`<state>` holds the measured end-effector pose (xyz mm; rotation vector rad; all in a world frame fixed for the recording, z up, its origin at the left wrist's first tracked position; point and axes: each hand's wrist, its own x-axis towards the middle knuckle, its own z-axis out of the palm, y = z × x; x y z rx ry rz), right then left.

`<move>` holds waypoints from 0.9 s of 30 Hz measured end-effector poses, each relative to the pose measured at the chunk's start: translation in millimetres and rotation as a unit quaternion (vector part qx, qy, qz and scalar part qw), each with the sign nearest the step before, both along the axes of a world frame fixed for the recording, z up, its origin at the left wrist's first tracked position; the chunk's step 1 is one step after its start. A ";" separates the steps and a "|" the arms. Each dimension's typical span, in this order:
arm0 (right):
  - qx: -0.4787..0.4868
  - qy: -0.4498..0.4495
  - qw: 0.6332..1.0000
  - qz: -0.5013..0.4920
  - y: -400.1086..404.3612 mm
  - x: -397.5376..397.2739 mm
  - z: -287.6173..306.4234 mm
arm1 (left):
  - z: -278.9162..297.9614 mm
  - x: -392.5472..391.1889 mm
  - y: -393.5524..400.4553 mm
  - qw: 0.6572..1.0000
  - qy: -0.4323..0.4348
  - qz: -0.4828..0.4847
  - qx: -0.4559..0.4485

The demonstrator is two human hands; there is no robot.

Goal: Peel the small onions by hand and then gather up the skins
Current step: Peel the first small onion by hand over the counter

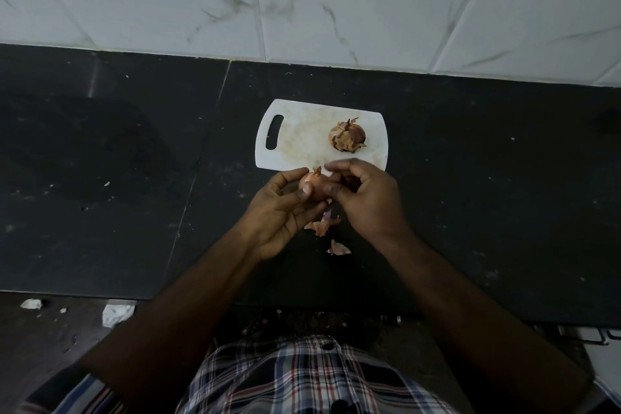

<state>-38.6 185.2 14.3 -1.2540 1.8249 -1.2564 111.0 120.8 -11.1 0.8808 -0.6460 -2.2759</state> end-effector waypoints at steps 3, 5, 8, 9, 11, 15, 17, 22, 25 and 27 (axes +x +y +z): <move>0.062 -0.052 0.995 0.051 -1.2 -8.8 5.7 | 1.7 4.3 -3.1 1.000 0.010 -0.025 -0.008; 0.061 -0.036 0.995 0.073 -1.0 -9.4 8.0 | 1.4 6.6 -4.6 0.999 0.026 -0.040 -0.014; 0.033 0.039 0.995 0.088 -0.1 -8.6 8.8 | 0.9 10.2 -6.2 0.996 0.055 -0.069 -0.012; 0.023 0.058 0.993 0.096 -0.1 -8.8 8.4 | 0.6 11.1 -6.9 0.995 0.057 -0.076 -0.011; 0.012 0.087 0.991 0.105 0.0 -9.6 6.2 | 0.5 12.3 -7.7 0.995 0.058 -0.082 -0.010; -0.001 0.115 0.987 0.111 0.9 -11.4 4.7 | 2.2 12.8 -8.4 0.995 0.059 -0.077 -0.007; -0.020 0.079 0.990 0.113 1.9 -11.1 7.1 | 4.3 12.8 -9.7 0.995 0.055 -0.083 -0.012; -0.027 0.060 0.989 0.133 2.0 -9.8 12.8 | 8.8 10.8 -12.6 0.994 0.038 -0.099 -0.029; -0.002 0.066 0.987 0.145 1.0 -10.4 13.7 | 8.7 10.6 -13.3 0.993 0.030 -0.106 -0.033; 0.004 0.073 0.987 0.143 1.0 -11.0 15.6 | 8.7 10.2 -12.9 0.993 0.030 -0.108 -0.034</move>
